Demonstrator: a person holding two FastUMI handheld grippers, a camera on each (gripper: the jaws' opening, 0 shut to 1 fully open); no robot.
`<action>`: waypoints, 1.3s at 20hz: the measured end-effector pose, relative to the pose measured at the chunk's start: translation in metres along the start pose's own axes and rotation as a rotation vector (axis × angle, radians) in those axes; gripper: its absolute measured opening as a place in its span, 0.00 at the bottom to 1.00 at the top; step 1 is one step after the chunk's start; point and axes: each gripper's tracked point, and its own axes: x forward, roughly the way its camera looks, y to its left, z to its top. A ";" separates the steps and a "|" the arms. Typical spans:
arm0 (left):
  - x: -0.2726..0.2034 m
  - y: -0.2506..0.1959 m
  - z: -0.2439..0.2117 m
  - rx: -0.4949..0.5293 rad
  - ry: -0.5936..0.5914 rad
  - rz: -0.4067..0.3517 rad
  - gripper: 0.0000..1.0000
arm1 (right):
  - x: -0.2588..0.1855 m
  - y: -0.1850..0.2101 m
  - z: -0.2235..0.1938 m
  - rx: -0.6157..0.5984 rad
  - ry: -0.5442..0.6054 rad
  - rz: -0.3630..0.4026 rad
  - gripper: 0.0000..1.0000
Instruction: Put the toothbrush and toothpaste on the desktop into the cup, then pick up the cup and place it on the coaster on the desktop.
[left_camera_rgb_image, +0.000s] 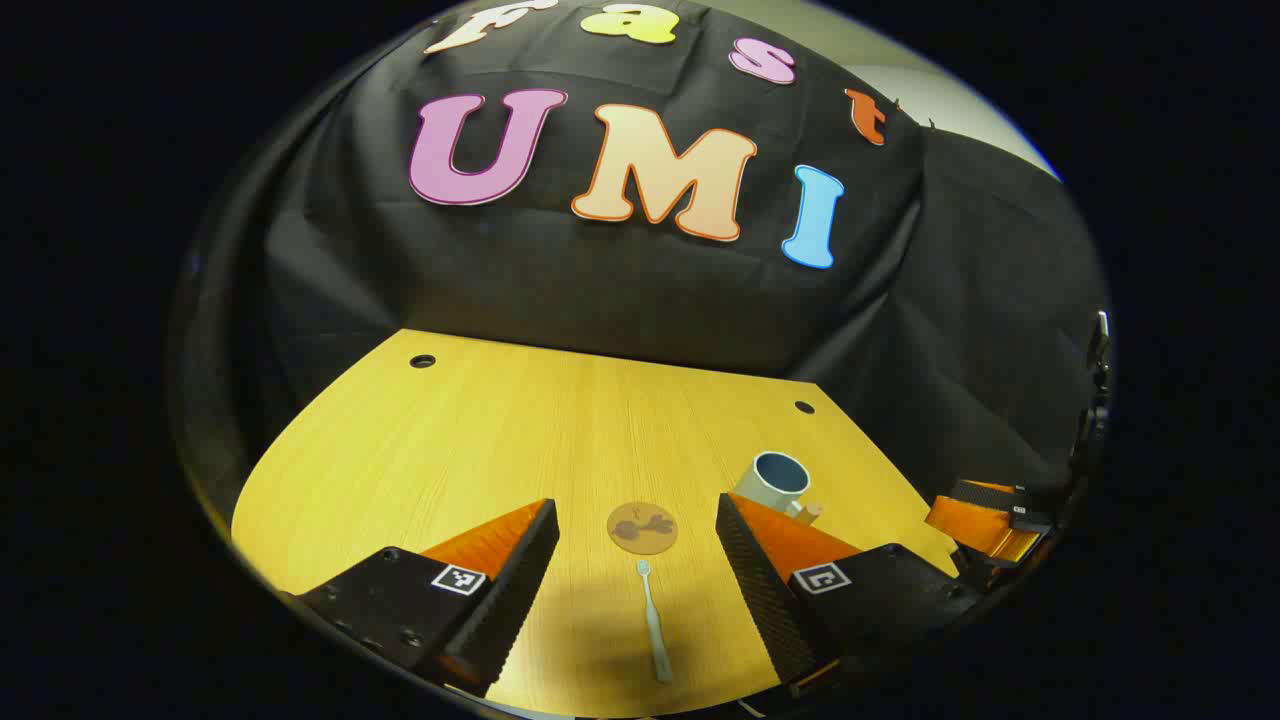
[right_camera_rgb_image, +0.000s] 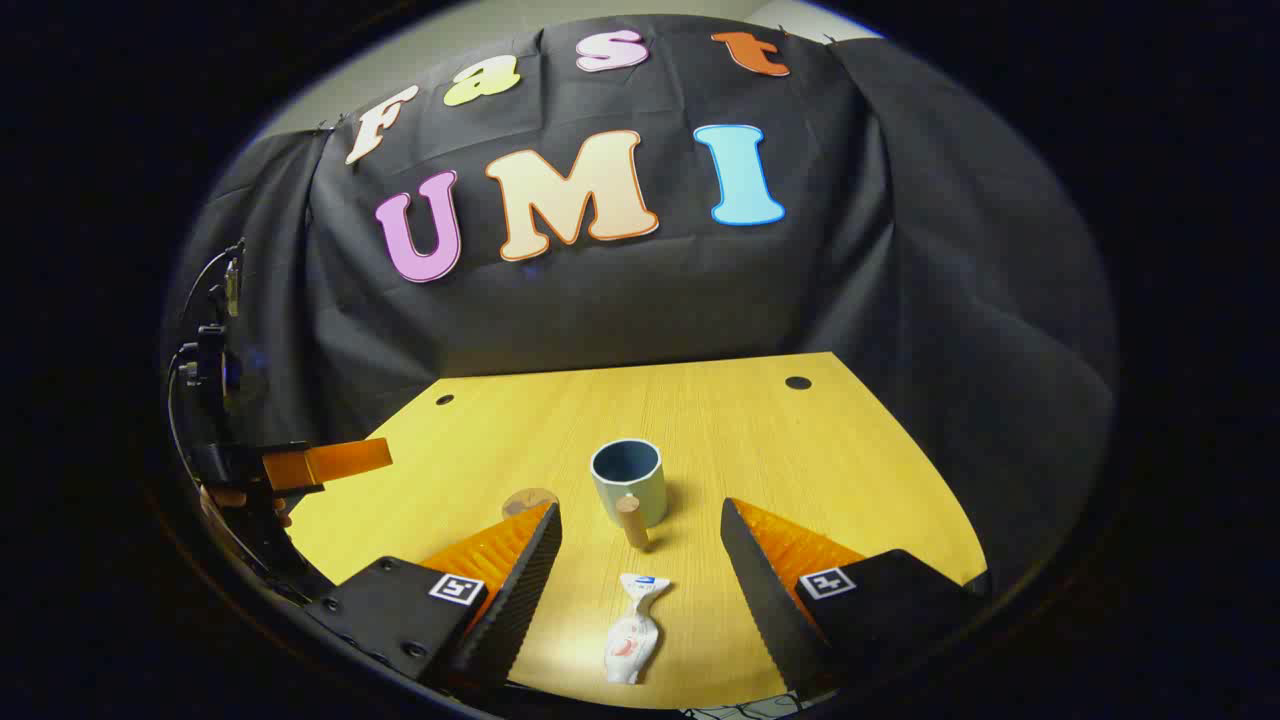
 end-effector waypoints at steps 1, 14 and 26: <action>0.001 -0.001 -0.002 -0.002 0.002 0.004 0.95 | 0.001 0.000 -0.003 -0.003 0.013 0.006 0.98; 0.001 -0.008 -0.036 -0.036 0.094 0.022 0.95 | 0.014 -0.004 -0.050 0.017 0.182 0.017 0.99; -0.001 -0.004 -0.052 -0.010 0.145 0.024 0.95 | 0.022 -0.001 -0.089 0.044 0.319 0.006 0.99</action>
